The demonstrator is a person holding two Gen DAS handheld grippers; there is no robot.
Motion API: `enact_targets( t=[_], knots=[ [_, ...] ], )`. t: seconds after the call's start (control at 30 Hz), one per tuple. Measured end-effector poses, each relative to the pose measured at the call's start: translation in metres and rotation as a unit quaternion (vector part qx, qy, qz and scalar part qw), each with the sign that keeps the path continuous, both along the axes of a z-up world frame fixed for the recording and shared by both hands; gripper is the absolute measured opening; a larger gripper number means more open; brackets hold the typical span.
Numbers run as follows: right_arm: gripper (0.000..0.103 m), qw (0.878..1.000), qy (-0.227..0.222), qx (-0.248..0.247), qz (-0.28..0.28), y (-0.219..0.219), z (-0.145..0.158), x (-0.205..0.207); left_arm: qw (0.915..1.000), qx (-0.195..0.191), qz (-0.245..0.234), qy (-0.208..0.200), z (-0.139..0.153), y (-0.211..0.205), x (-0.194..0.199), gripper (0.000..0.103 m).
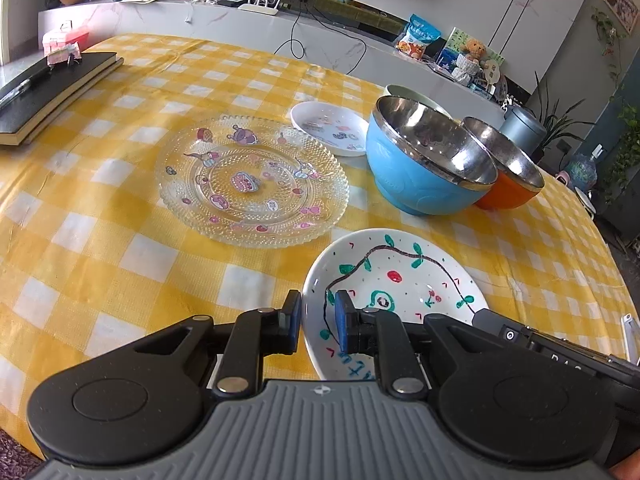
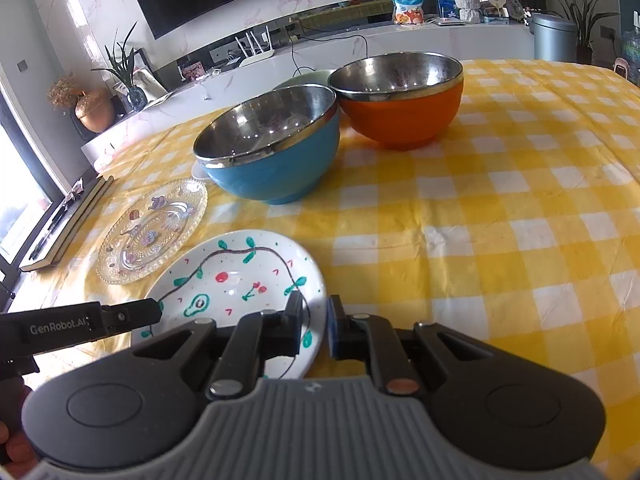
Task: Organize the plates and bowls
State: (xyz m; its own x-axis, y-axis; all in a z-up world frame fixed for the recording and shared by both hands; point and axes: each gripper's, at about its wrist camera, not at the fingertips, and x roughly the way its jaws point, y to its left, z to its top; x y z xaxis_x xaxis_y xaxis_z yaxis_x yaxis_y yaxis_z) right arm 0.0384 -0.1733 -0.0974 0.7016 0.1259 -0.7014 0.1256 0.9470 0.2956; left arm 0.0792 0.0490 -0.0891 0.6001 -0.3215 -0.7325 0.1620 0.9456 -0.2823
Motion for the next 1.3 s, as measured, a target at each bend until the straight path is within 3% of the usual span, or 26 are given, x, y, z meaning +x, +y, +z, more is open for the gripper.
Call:
enact_targets(
  t=[0.3, 0.47, 0.67, 0.77, 0.9, 0.97, 1.07, 1.3],
  knots=[
    [0.012, 1.0, 0.001, -0.004, 0.002, 0.001, 0.001, -0.001, 1.0, 0.002, 0.0, -0.001, 0.0, -0.001, -0.001, 0.02],
    [0.016, 1.0, -0.004, 0.004, 0.0, -0.001, 0.005, -0.002, 0.9999, -0.005, 0.001, -0.011, 0.005, 0.001, -0.005, 0.031],
    [0.024, 0.999, -0.03, -0.026, 0.008, 0.004, 0.019, -0.009, 0.9997, -0.004, 0.006, -0.025, 0.018, 0.005, -0.012, 0.044],
    [0.027, 0.999, -0.037, -0.031, 0.017, 0.006, 0.027, -0.011, 0.9997, 0.006, 0.004, -0.024, 0.025, 0.006, -0.013, 0.045],
    [0.037, 0.999, -0.031, -0.022, 0.029, 0.009, 0.039, -0.011, 0.9997, 0.019, 0.004, -0.013, 0.038, 0.011, -0.013, 0.046],
    [0.038, 0.999, -0.027, -0.017, 0.036, 0.012, 0.046, -0.009, 0.9996, 0.027, 0.006, -0.008, 0.044, 0.014, -0.011, 0.046],
    [0.041, 0.999, -0.012, -0.01, 0.044, 0.02, 0.054, 0.0, 0.9989, 0.045, 0.015, 0.006, 0.052, 0.021, -0.004, 0.061],
    [0.045, 0.998, 0.036, 0.016, 0.056, 0.038, 0.064, 0.034, 0.995, 0.067, 0.022, 0.07, 0.057, 0.038, 0.029, 0.064]
  ],
)
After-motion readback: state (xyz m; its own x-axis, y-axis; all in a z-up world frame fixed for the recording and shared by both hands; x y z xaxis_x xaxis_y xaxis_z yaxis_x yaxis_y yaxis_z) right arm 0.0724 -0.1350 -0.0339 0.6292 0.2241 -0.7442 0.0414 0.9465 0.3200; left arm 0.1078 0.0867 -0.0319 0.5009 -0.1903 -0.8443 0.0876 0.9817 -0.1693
